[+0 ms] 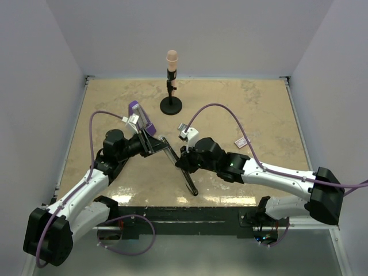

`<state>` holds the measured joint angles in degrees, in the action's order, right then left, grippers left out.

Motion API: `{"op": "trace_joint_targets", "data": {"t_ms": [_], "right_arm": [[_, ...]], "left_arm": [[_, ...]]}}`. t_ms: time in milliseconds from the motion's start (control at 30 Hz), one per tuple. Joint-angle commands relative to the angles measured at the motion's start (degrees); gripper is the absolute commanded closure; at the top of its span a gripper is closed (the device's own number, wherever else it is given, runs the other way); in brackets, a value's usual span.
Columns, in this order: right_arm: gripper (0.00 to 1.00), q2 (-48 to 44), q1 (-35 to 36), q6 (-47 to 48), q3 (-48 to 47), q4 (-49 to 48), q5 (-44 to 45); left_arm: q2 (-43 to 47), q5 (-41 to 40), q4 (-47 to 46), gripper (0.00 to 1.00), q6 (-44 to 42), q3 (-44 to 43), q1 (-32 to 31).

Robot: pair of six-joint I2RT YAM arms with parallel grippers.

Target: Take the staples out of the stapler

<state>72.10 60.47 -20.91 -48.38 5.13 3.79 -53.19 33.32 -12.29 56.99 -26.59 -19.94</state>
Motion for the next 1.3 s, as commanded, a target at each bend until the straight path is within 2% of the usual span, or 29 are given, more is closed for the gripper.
{"op": "trace_joint_targets", "data": {"t_ms": [0,33,67,100,167,233,267,300,333,367,500,667,867,1133,1267], "right_arm": [[1.00,0.1,-0.3,-0.4,-1.3,-2.3,3.7],[1.00,-0.1,-0.3,-0.6,-1.2,-2.3,4.1],[1.00,-0.4,-0.3,-0.8,-1.1,-2.1,4.6],[1.00,-0.6,-0.3,-1.4,-1.2,-1.7,5.6],[1.00,-0.9,-0.4,-2.4,-1.3,0.1,7.9],[1.00,-1.2,-0.7,-2.3,-1.9,2.5,9.8],[1.00,-1.2,-1.1,-2.2,-2.3,3.3,9.8],[1.00,-1.3,-2.7,-2.1,-2.4,4.1,9.8],[1.00,-1.7,-3.8,-2.2,-2.4,5.4,9.5],[1.00,-2.0,-4.9,-2.1,-2.4,5.9,9.0],[1.00,-2.2,-13.2,-0.9,-3.5,8.9,9.5],[1.00,3.2,-20.7,0.1,-8.2,14.6,13.1],[1.00,10.0,-26.8,-0.1,-11.5,13.3,11.9],[1.00,22.5,-33.8,0.4,-16.2,12.1,10.1],[0.95,25.5,-35.2,0.1,-16.8,11.4,10.3]], "left_arm": [[0.5,4.1,-5.9,0.96,2.9,-3.4,0.1],[0.3,4.2,-5.8,0.89,2.3,-3.4,0.1],[0.2,4.3,-4.9,0.68,2.1,-3.4,0.1],[0.0,4.4,-4.6,0.60,1.5,-3.5,0.0],[-0.1,4.6,-3.6,0.45,0.8,-3.6,0.1],[0.3,4.5,-2.8,0.39,-0.3,-3.6,0.1],[0.5,4.3,-1.6,0.27,-0.7,-3.8,0.1],[0.7,4.1,-1.1,0.20,-1.6,-4.0,0.1],[0.8,3.9,-0.5,0.08,-2.1,-4.1,0.1],[1.0,3.7,1.2,0.05,-2.8,-4.7,0.1],[2.0,0.1,7.6,0.01,-7.3,-5.9,0.1],[3.0,-6.5,15.1,0.01,-9.8,-7.2,0.1],[3.9,-17.8,24.1,0.01,-12.3,-9.0,0.2],[3.6,-31.8,33.6,0.02,-10.5,-10.4,1.7],[2.8,-32.5,37.4,0.04,-10.0,-9.7,6.6]]}}
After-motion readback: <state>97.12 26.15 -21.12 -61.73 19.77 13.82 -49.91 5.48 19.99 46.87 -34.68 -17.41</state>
